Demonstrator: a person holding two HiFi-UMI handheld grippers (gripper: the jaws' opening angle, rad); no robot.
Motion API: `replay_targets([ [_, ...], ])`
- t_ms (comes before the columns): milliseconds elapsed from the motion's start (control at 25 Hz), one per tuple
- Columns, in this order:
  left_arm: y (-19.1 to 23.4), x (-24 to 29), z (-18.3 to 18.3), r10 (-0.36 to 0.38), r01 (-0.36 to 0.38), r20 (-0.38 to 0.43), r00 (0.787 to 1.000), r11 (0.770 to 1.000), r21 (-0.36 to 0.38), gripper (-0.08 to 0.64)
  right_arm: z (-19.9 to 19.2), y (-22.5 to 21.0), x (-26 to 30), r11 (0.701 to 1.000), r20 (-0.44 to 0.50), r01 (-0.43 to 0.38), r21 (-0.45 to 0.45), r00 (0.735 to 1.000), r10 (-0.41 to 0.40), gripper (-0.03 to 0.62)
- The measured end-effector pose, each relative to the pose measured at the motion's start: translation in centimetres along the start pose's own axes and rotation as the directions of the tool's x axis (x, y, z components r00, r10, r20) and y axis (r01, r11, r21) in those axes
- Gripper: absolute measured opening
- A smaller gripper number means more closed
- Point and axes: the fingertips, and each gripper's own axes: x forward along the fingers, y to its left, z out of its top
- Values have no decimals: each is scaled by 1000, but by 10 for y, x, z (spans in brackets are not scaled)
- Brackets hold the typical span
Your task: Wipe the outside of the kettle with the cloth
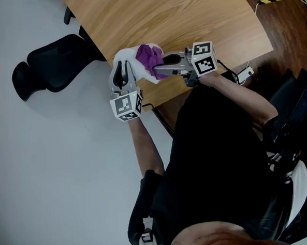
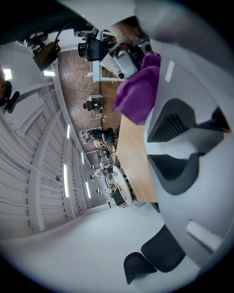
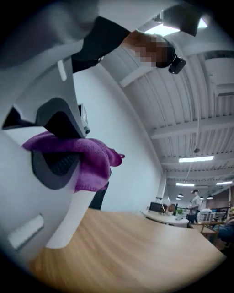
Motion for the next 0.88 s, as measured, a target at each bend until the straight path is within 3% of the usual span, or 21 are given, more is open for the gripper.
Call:
replay_targets([
  [80, 4, -2, -1, 6, -6, 8, 1000, 1000, -19, 35, -2, 10, 19, 997, -46, -75, -22, 996, 74, 57],
  [200, 6, -5, 1, 14, -14, 14, 1000, 999, -37, 35, -18, -9, 22, 997, -78, -66, 30, 995, 69, 57],
  [360, 4, -7, 6, 27, -27, 15, 1000, 999, -30, 35, -58, -66, 0, 993, -180, 102, 62, 980, -90, 54],
  [440, 4, -8, 6, 32, -32, 16, 999, 999, -31, 37, -80, -94, -11, 976, -210, 177, 128, 967, -147, 55],
  [560, 5, -8, 5, 35, -35, 18, 999, 999, -33, 38, -104, -132, -30, 921, -264, 332, 206, 925, -274, 55],
  [680, 7, -8, 0, 36, -35, 20, 999, 999, -35, 37, -130, -177, -51, 804, -360, 528, 273, 832, -423, 55],
  [760, 9, -7, -4, 36, -35, 20, 999, 999, -37, 37, -139, -190, -56, 761, -419, 594, 262, 780, -465, 55],
  [800, 10, -7, -5, 36, -36, 19, 999, 999, -36, 37, -137, -188, -55, 763, -424, 598, 247, 774, -470, 55],
  [840, 10, -7, -5, 37, -36, 18, 999, 999, -35, 37, -128, -179, -52, 781, -403, 577, 237, 791, -461, 55],
  [880, 9, -7, -4, 36, -36, 17, 999, 999, -32, 37, -111, -161, -45, 819, -348, 523, 234, 832, -432, 55],
])
